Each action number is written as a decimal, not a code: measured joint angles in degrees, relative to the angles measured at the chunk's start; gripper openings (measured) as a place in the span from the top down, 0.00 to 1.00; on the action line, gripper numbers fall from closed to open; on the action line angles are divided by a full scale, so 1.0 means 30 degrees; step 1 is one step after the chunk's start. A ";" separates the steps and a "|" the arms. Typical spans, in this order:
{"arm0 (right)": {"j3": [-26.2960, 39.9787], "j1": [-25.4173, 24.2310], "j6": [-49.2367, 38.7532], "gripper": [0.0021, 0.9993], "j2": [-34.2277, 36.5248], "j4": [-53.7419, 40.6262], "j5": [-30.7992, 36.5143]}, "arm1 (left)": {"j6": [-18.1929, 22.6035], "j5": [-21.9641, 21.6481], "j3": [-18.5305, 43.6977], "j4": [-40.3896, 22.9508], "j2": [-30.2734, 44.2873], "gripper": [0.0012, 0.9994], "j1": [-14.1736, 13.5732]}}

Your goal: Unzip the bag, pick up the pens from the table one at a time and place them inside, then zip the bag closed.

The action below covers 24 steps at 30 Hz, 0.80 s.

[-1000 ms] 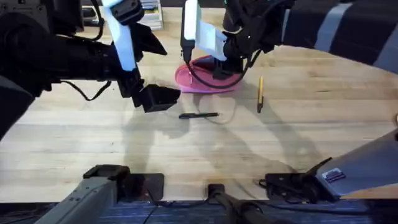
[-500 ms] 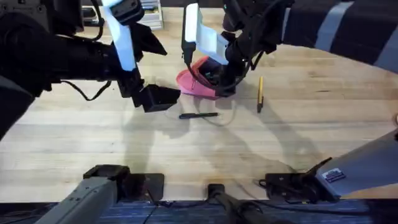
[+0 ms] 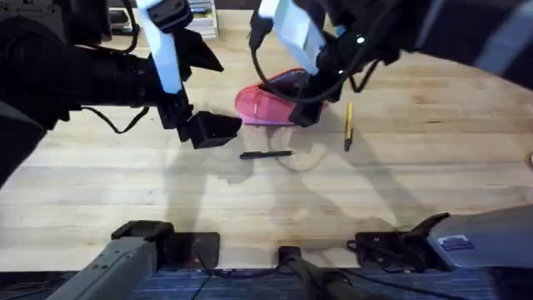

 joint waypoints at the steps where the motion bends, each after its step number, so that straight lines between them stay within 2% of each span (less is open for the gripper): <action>1: 0.0000 0.0007 0.0464 0.00 -0.0395 -0.0287 0.0237 | 0.0003 -0.0002 0.0000 -0.0001 0.0000 0.01 0.0000; 8: 0.0000 -0.0015 0.2727 0.00 -0.2333 -0.2766 0.1647 | 0.0000 -0.0002 0.0000 0.0002 0.0000 0.01 0.0000; 13: 0.0000 -0.0335 0.3656 0.00 -0.3069 -0.3516 0.1753 | 0.0000 0.0000 0.0000 0.0002 0.0000 0.01 0.0000; 24: 0.0000 -0.3443 0.6247 0.00 -0.5404 -0.3480 0.1806 | 0.0000 -0.0002 0.0000 0.0097 0.0000 0.01 0.0000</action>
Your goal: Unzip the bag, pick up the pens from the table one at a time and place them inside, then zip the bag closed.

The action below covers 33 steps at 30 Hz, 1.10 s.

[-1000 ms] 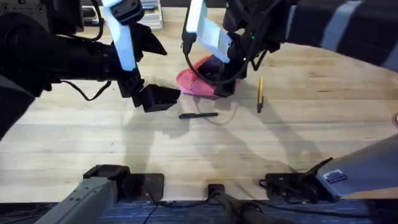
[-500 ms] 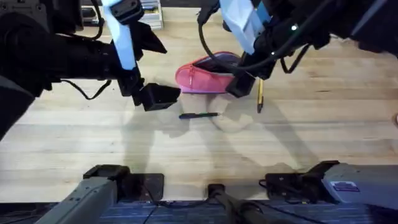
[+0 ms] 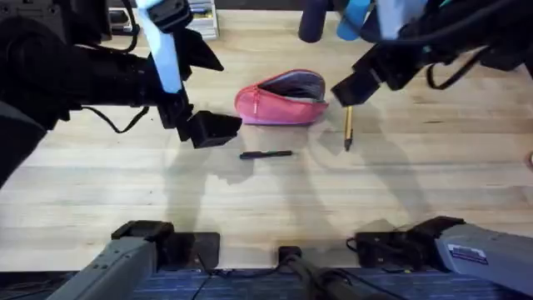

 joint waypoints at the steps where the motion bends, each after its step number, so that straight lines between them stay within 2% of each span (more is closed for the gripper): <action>1: -0.0007 -0.0241 0.0326 0.00 -0.0164 0.0091 0.0000 | 0.0007 0.0000 0.0000 0.0026 0.0000 0.01 0.0000; 7: -0.0465 -0.1272 0.2866 0.00 -0.1172 0.0513 0.0000 | 0.0004 0.0000 0.0000 0.0036 0.0000 0.01 0.0000; 21: -0.2349 -0.1343 0.9421 0.00 -0.1206 0.0645 0.0475 | 0.0000 0.0002 0.0000 0.0031 0.0000 0.01 0.0000; 26: -0.3574 -0.1343 1.1747 0.00 -0.1201 0.1631 0.1699 | 0.0000 0.0002 0.0000 0.0027 0.0000 0.01 0.0000; 33: -0.6278 -0.1343 1.3803 0.00 -0.1201 0.4715 0.2554 | 0.0000 0.0000 0.0000 0.0029 0.0000 0.01 0.0000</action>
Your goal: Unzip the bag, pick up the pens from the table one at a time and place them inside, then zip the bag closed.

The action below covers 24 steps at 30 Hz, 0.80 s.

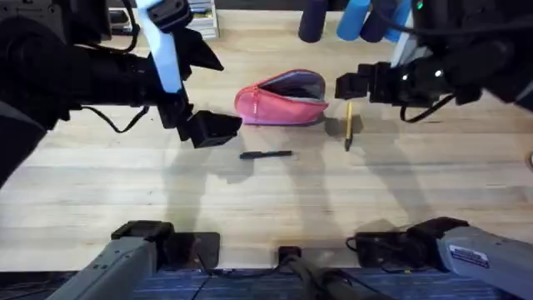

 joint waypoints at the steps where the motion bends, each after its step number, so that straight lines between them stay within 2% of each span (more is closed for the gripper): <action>1: -0.0305 0.0000 0.0148 0.00 0.0000 0.0305 0.0064 | 0.0000 0.0000 0.0000 0.0000 0.0000 0.01 0.0000; 5: -0.1209 0.0000 0.0521 0.00 0.0082 0.1548 0.0202 | 0.0000 0.0001 0.0000 -0.0007 0.0000 0.01 0.0000; 9: -0.2164 -0.0072 0.0666 0.00 0.1409 0.2718 0.0658 | 0.0000 0.0000 0.0000 -0.0007 0.0000 0.01 0.0000; 24: -0.2314 -0.0901 0.0673 0.00 0.5069 0.4774 0.0132 | 0.0000 0.0000 0.0000 0.0000 0.0000 0.01 0.0000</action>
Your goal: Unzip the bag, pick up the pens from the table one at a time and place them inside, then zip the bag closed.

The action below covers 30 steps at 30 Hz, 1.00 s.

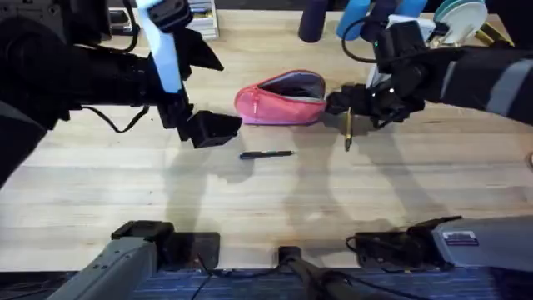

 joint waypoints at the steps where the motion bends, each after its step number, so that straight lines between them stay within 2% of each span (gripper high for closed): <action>1: 0.0002 -0.0038 -0.0007 0.00 0.0227 0.0007 0.0031 | 0.0000 0.0007 0.0000 0.0000 0.0000 0.01 0.0000; 4: 0.0061 -0.0059 -0.0015 0.05 0.0344 0.0038 0.0096 | 0.0000 0.0000 0.0000 -0.0007 0.0000 0.01 0.0000; 12: 0.0126 -0.0245 -0.0003 0.60 0.0519 0.0096 0.0698 | 0.0000 0.0007 0.0000 -0.0001 0.0000 0.01 0.0000; 18: 0.0134 -0.0323 0.0000 0.95 0.0519 0.0124 0.0950 | 0.0007 0.0000 0.0000 0.0000 0.0000 0.01 0.0000; 30: 0.0848 -0.0265 -0.0837 0.97 0.0669 -0.0131 0.0188 | 0.0000 0.0000 0.0000 0.0000 0.0000 0.01 0.0000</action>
